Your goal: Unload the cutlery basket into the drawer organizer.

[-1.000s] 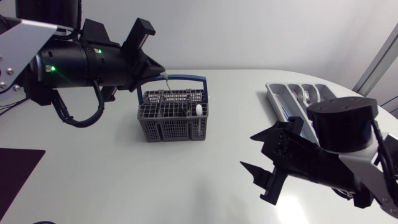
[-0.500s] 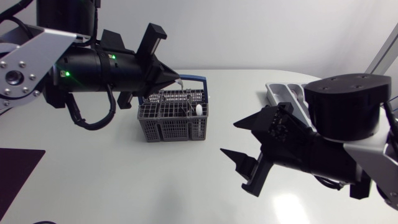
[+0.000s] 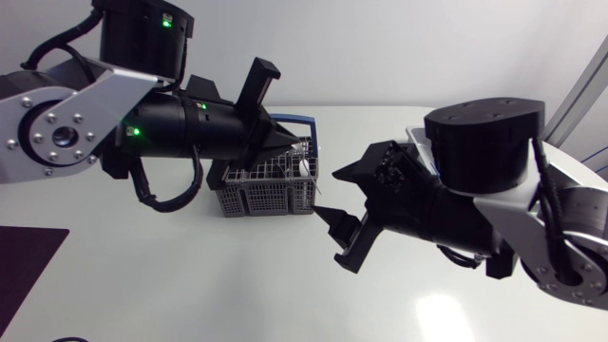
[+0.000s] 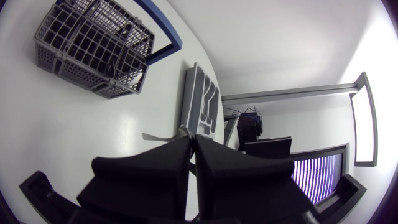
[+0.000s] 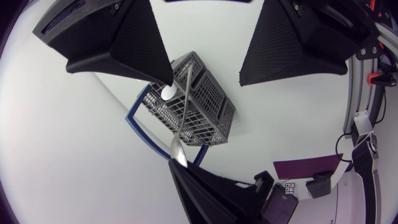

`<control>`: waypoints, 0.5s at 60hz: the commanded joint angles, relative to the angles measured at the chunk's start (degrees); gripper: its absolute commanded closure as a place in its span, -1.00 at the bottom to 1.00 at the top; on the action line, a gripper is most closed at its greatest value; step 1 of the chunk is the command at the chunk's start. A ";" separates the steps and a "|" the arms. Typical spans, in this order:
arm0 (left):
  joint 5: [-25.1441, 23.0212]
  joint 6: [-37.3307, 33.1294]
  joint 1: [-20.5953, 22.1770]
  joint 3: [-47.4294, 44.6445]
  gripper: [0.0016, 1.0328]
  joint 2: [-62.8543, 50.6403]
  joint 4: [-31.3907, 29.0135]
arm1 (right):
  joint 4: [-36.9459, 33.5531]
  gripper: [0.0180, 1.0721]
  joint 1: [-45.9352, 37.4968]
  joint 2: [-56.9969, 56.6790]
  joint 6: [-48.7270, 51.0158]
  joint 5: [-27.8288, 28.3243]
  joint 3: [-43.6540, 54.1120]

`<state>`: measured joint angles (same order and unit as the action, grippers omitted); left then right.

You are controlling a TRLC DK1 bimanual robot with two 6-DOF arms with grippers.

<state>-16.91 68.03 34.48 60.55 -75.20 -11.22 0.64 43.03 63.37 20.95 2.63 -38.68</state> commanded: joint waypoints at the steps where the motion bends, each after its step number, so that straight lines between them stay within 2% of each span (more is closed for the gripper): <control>1: -1.55 3.86 0.41 -1.32 0.93 -1.18 0.76 | 2.17 -0.35 -0.05 2.46 -1.35 -0.70 -1.49; 9: -4.98 6.15 0.06 -0.96 0.93 -2.14 0.24 | 5.51 -0.18 -0.40 4.83 -1.17 -1.05 -1.67; 16: -6.91 7.20 -0.38 -0.96 0.93 -2.32 -0.11 | 7.70 -0.17 -0.40 6.24 -0.56 -2.81 -1.75; 30: -8.05 7.73 -0.64 -1.14 0.93 -2.32 -0.47 | 10.52 0.07 -1.98 8.78 0.23 -3.25 -2.37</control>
<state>-24.03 73.56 34.24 60.55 -76.62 -11.64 9.93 41.71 71.05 21.02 -0.23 -39.53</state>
